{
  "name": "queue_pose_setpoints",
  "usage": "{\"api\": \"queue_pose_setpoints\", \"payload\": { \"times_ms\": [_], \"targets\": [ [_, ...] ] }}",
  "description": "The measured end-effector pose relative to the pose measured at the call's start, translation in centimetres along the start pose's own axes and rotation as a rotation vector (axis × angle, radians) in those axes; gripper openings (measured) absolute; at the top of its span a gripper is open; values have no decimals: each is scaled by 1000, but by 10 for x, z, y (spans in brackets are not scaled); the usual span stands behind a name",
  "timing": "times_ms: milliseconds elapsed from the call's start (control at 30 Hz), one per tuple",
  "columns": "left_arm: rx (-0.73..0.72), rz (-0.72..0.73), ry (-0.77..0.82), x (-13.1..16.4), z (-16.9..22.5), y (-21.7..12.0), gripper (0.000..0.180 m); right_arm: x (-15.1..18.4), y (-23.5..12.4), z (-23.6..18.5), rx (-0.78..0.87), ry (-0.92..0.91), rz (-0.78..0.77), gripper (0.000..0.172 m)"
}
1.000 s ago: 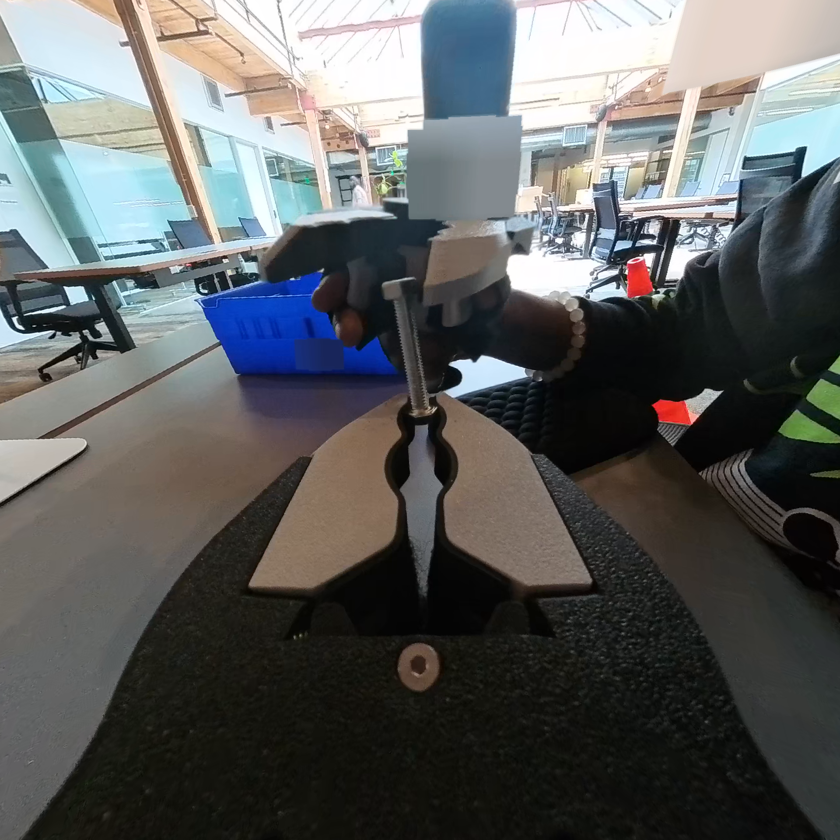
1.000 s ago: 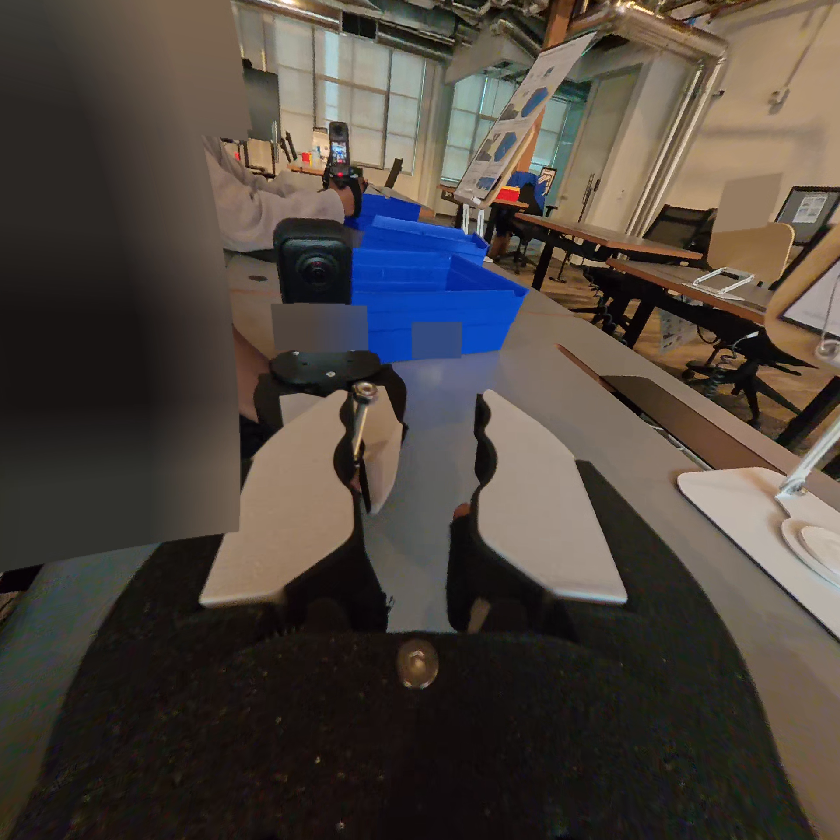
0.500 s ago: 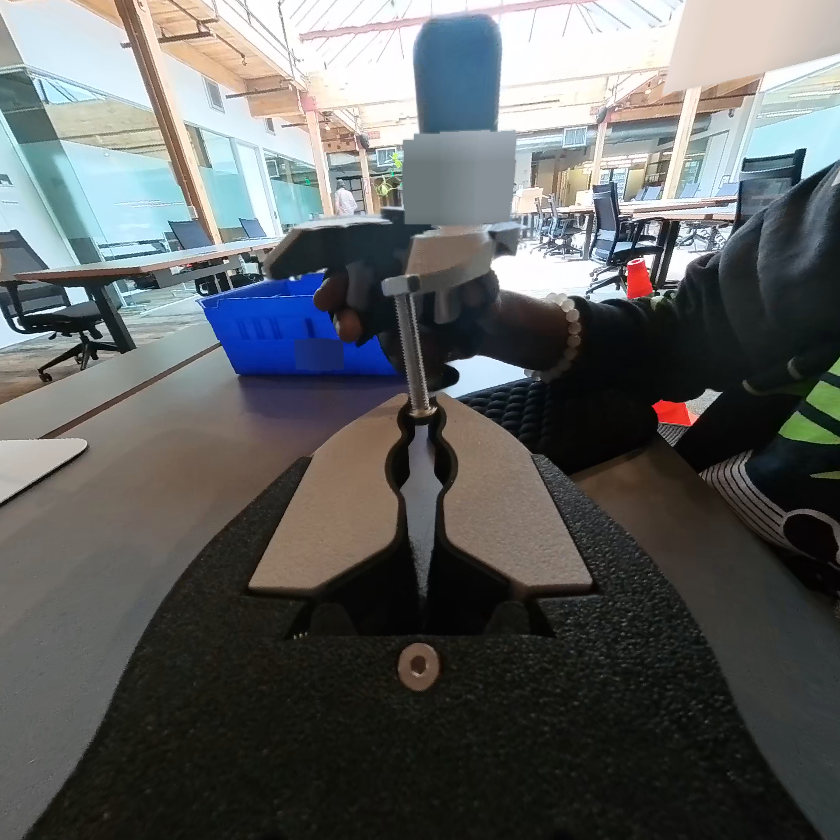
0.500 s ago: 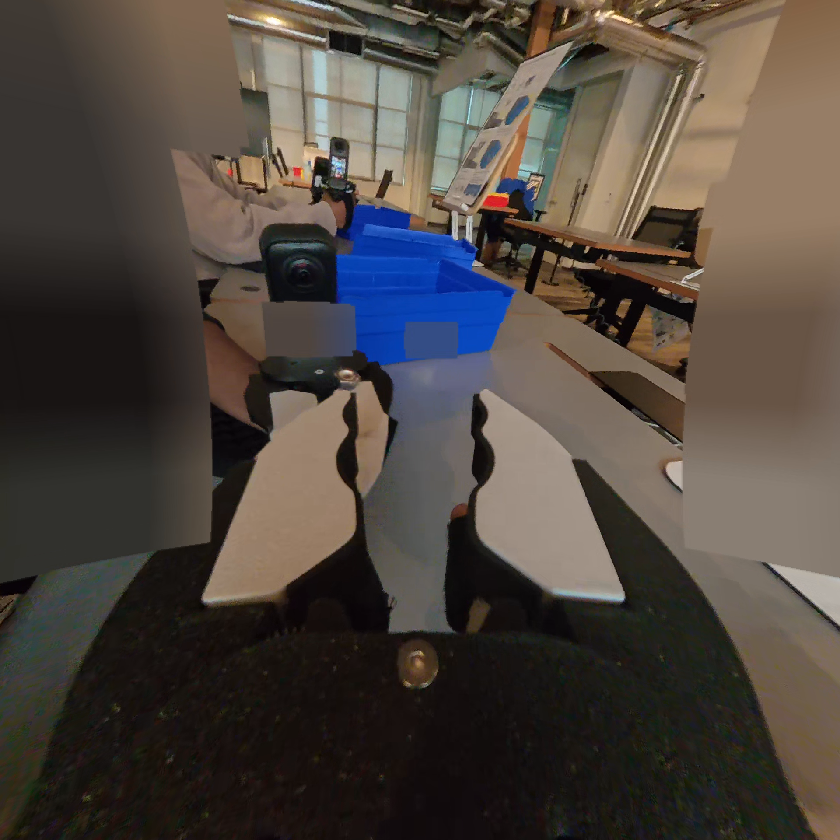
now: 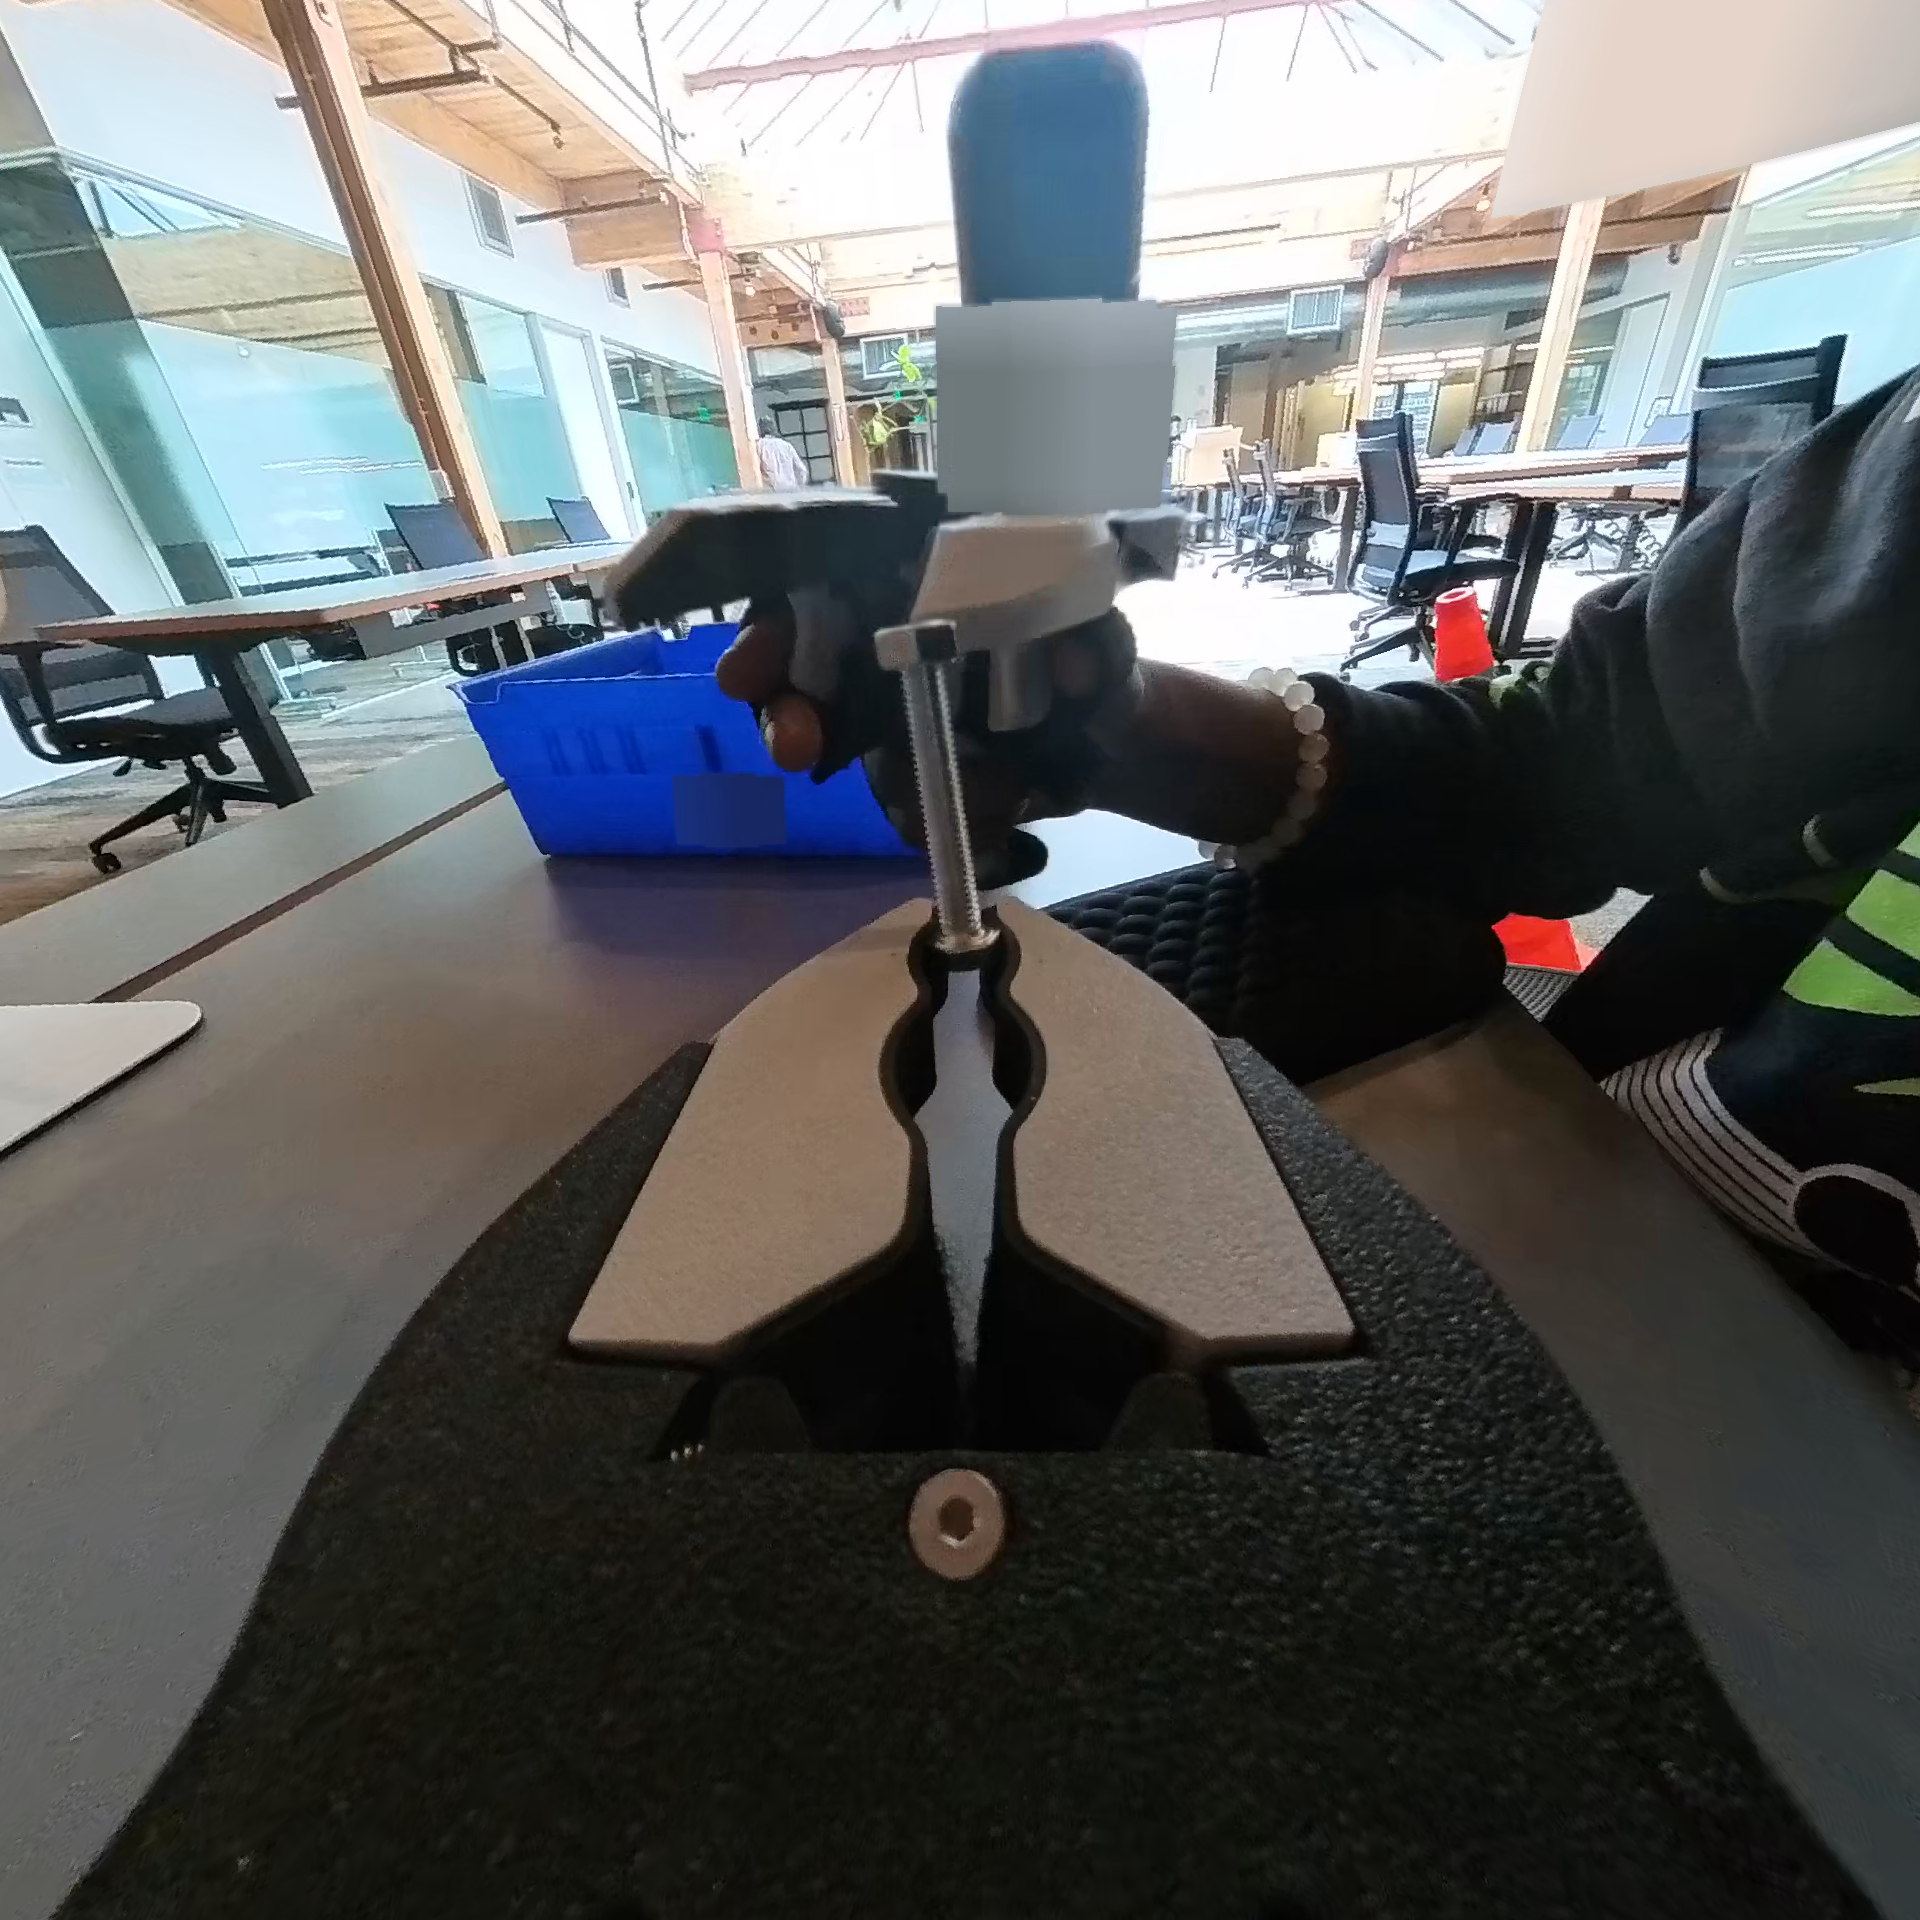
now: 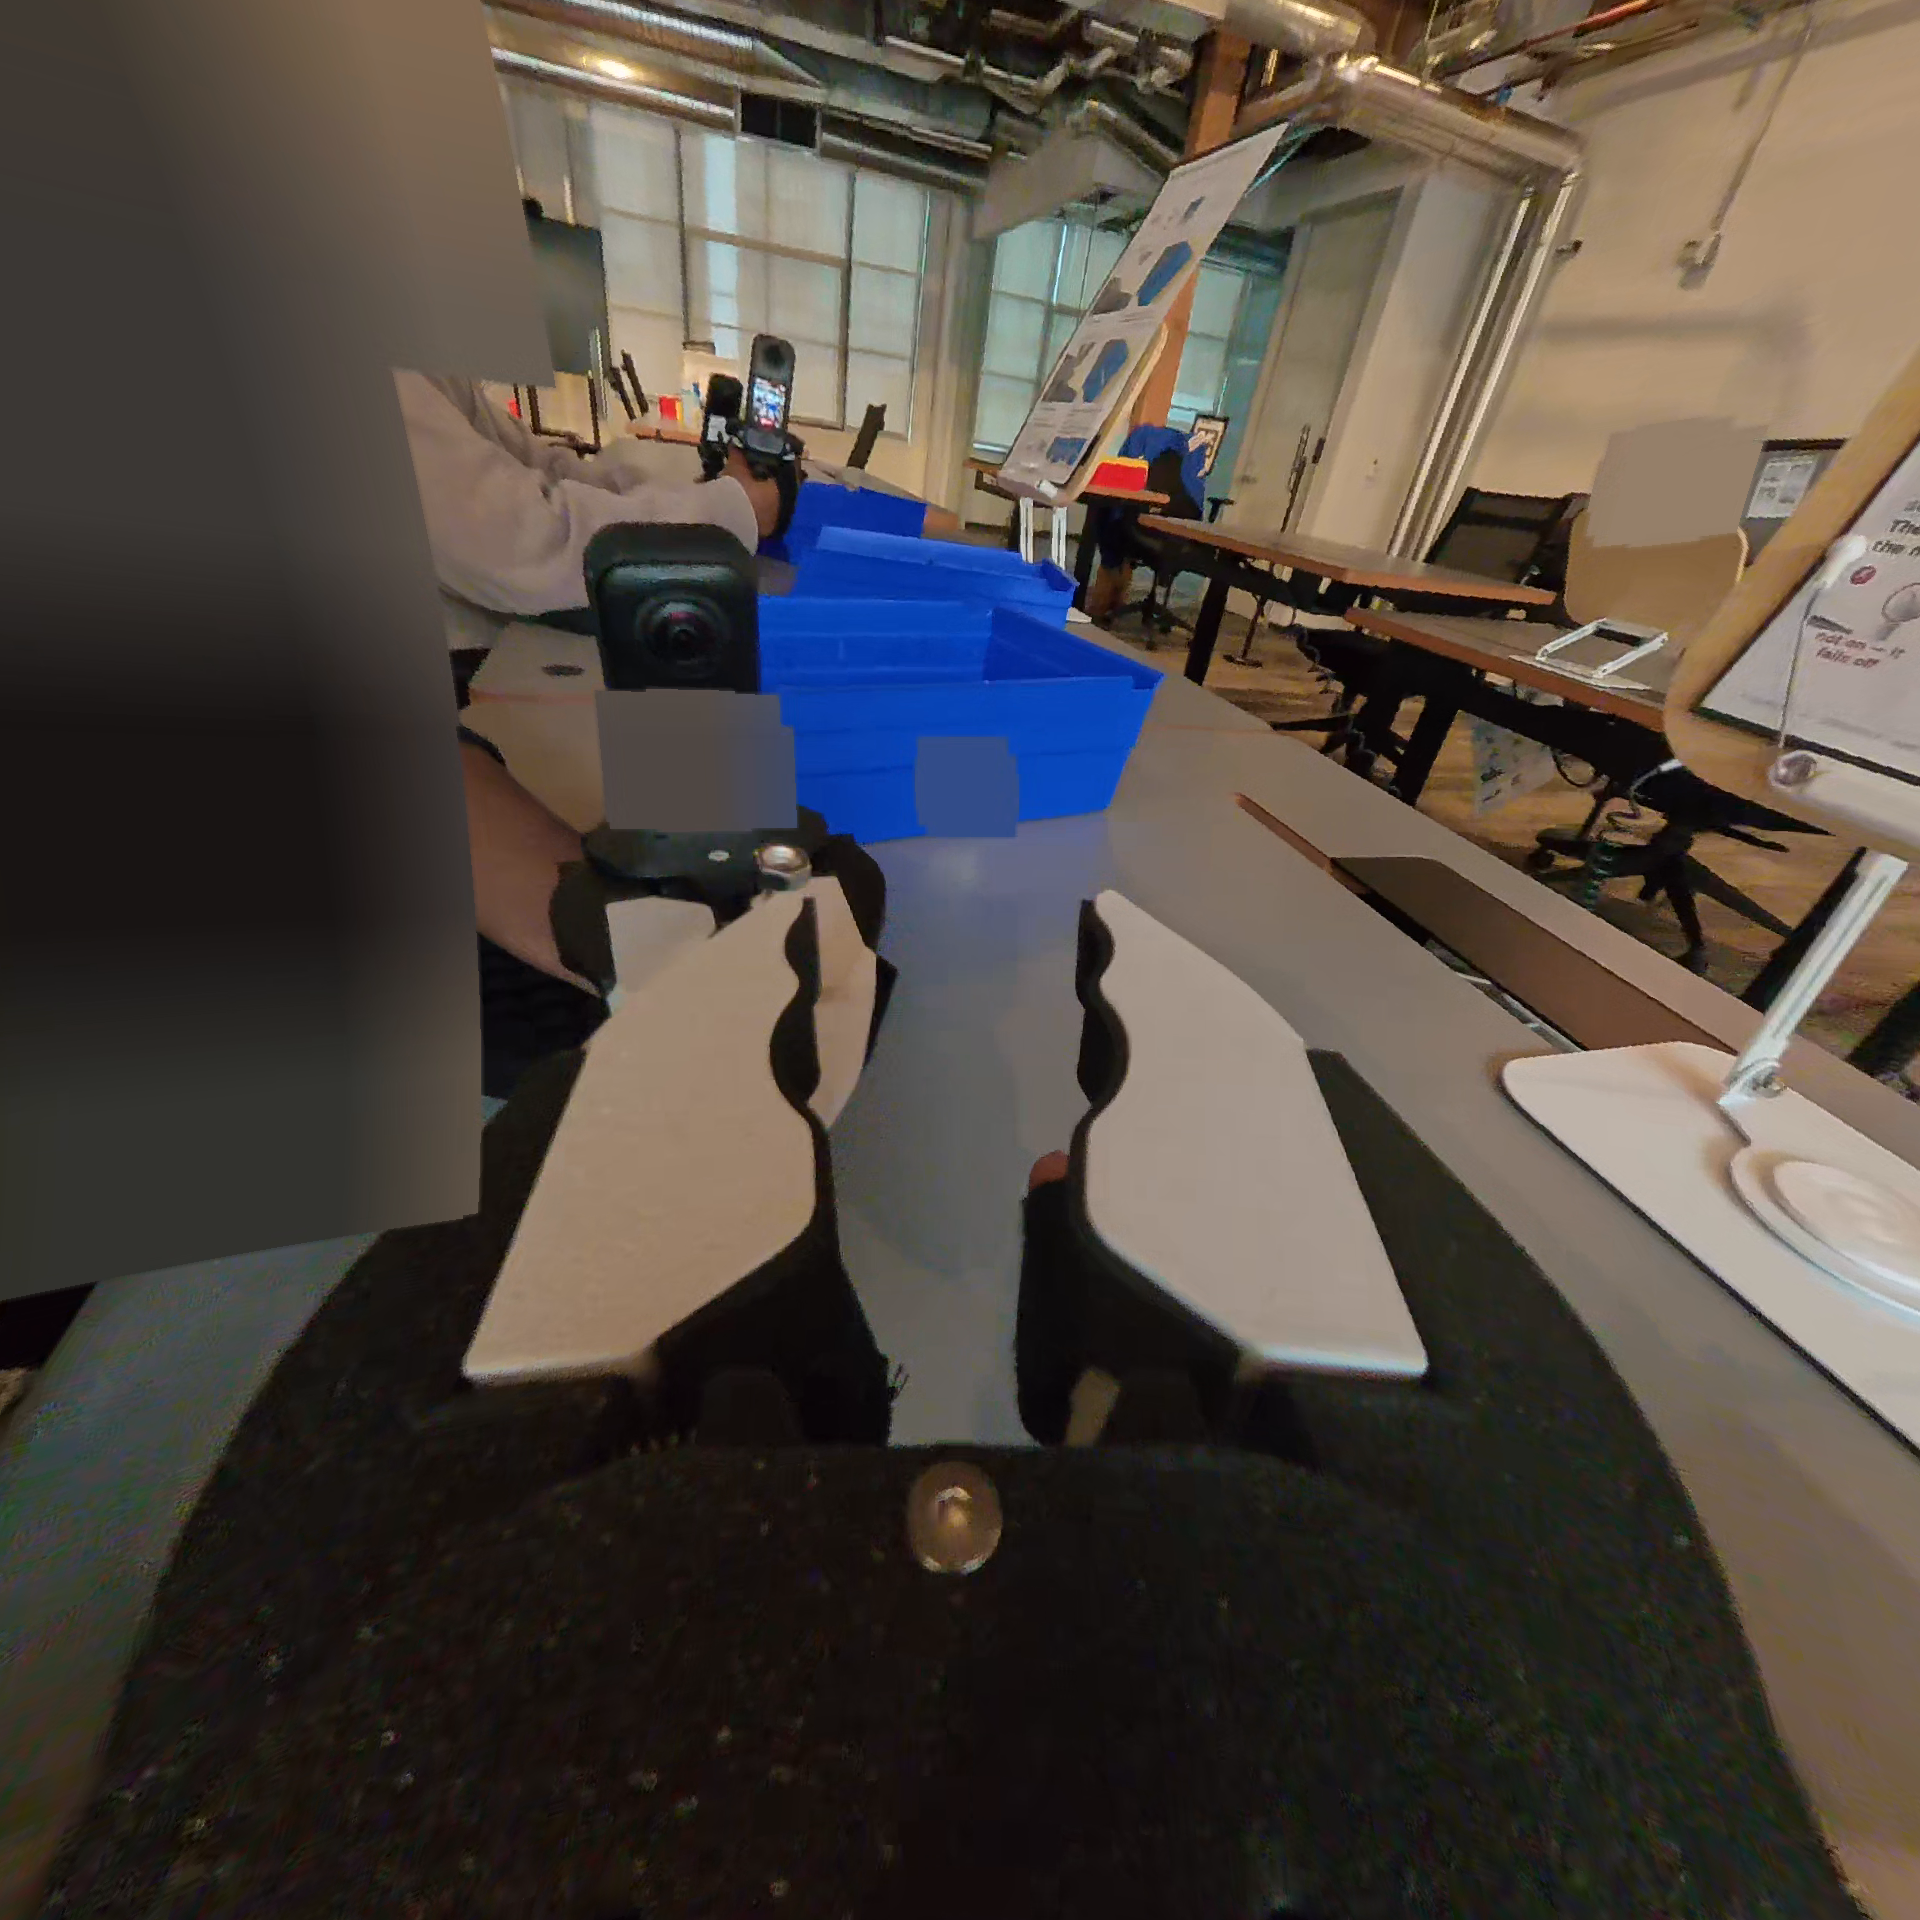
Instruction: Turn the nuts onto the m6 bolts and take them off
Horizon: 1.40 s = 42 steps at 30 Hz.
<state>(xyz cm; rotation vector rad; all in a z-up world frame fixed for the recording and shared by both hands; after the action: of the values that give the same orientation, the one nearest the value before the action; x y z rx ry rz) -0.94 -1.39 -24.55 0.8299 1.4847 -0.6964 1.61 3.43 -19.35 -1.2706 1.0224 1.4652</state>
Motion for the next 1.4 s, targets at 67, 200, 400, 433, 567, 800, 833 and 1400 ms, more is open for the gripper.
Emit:
{"api": "queue_pose_setpoints", "payload": {
  "times_ms": [67,200,400,433,567,800,833,1400],
  "targets": [
    [0,-1,-2,0,0,0,5,-6,2,-5,-25,11,21,47],
    [1,-2,3,0,0,0,6,-8,15,-17,-45,-29,1,50],
    [-1,4,-1,0,0,0,5,-2,3,-3,-8,-11,-2,48],
    [-1,1,1,0,0,0,5,-2,1,-2,-9,-1,7,48],
    [0,1,-2,0,-1,0,5,-8,9,-14,-46,-11,16,48],
    [-1,2,-1,0,-1,0,5,-2,8,-9,-24,-12,-11,48],
    [-1,4,-2,0,-1,-1,5,-1,4,-5,-10,-12,-14,47],
    [-13,-6,2,0,-1,0,5,-32,22,-23,-359,-186,-1072,36]
  ]
}}
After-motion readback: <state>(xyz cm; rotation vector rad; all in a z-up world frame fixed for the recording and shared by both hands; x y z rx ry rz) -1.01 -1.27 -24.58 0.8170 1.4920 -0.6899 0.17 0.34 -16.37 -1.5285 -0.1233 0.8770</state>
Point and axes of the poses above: each gripper's, where its closed fingertips meet, y out along the fingers, x out of its underside, z = x × y across the jaws, the point moved 3 cm from there along -y, back along the fingers, and after that the axes turned 7 degrees about x, right-handed, at the moved point
